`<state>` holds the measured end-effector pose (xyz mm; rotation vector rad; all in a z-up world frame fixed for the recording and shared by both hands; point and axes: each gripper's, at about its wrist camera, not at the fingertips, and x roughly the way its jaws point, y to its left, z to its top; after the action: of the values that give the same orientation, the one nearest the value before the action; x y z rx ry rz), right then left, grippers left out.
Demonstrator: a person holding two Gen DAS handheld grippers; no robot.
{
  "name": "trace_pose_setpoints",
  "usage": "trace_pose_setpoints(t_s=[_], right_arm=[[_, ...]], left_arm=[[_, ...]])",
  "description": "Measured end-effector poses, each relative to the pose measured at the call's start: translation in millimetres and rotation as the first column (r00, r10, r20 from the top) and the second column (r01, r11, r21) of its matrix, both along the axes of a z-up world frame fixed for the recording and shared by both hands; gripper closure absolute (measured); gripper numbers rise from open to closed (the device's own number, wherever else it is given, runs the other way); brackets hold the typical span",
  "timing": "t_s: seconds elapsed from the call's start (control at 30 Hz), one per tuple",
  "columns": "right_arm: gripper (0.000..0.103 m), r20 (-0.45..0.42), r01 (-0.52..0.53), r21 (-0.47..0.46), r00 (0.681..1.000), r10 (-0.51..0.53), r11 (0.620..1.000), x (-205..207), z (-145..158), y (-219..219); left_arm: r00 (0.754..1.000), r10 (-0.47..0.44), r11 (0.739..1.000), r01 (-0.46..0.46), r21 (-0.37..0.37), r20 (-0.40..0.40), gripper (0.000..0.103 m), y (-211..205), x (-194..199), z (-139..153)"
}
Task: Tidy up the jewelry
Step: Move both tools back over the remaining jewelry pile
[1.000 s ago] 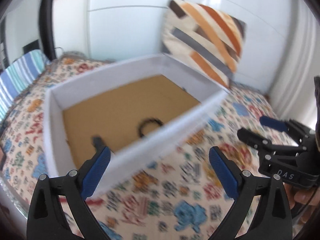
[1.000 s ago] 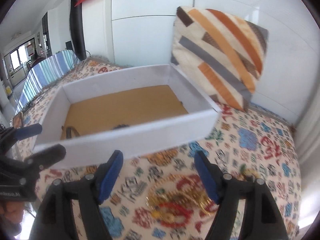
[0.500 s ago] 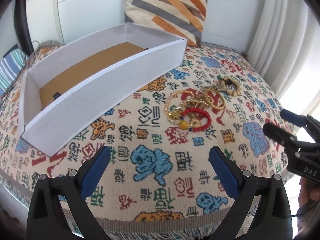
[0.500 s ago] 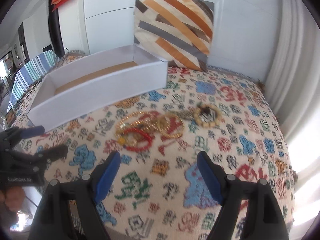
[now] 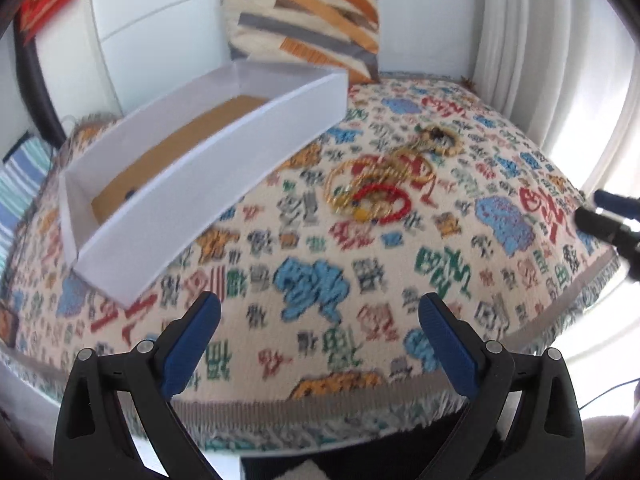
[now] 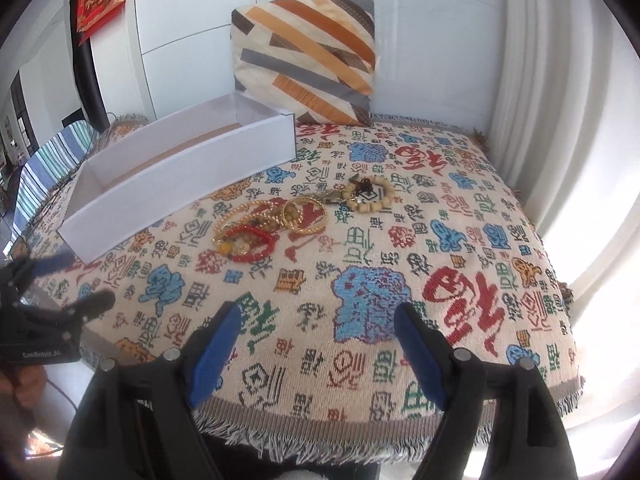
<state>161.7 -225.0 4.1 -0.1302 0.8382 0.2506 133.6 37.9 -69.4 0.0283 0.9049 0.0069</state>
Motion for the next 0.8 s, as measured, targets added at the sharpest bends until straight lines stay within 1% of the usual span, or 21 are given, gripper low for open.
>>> trace_pose_setpoints(t_s=[0.13, 0.2, 0.27, 0.37, 0.5, 0.53, 0.67, 0.8], right_arm=[[0.022, -0.011, 0.022, -0.007, 1.0, -0.023, 1.0, -14, 0, -9], [0.022, -0.031, 0.037, -0.011, 0.999, -0.037, 0.999, -19, -5, -15], [0.022, -0.05, 0.047, -0.01, 0.998, -0.047, 0.999, -24, -9, -21], [0.022, -0.068, 0.066, -0.014, 0.995, -0.067, 0.998, -27, -14, -30], [0.022, -0.093, 0.094, 0.005, 0.991, -0.094, 0.996, -23, -19, -40], [0.022, -0.098, 0.095, 0.01, 0.991, -0.094, 0.995, -21, -20, -41], [0.022, -0.12, 0.083, 0.026, 0.99, -0.079, 0.996, -10, -26, -42], [0.022, -0.168, 0.074, 0.042, 0.984, -0.066, 0.996, 7, -39, -45]], left_arm=[[0.995, 0.06, 0.998, -0.062, -0.025, -0.084, 0.004, 24, -16, -22], [0.992, 0.072, 0.996, -0.076, -0.038, -0.105, 0.004, 31, -22, -27], [0.991, 0.082, 0.995, -0.087, -0.043, -0.103, 0.003, 35, -25, -28], [0.993, 0.086, 0.994, -0.091, -0.063, -0.077, 0.003, 36, -24, -22], [0.997, 0.042, 0.989, -0.052, -0.14, -0.068, 0.003, 31, -11, -14], [0.997, 0.033, 0.988, -0.043, -0.147, -0.07, 0.003, 28, -6, -13], [0.997, 0.014, 0.991, -0.025, -0.135, -0.079, 0.003, 15, 15, -9], [0.994, 0.008, 0.991, -0.022, -0.134, -0.108, 0.004, 4, 39, -11]])
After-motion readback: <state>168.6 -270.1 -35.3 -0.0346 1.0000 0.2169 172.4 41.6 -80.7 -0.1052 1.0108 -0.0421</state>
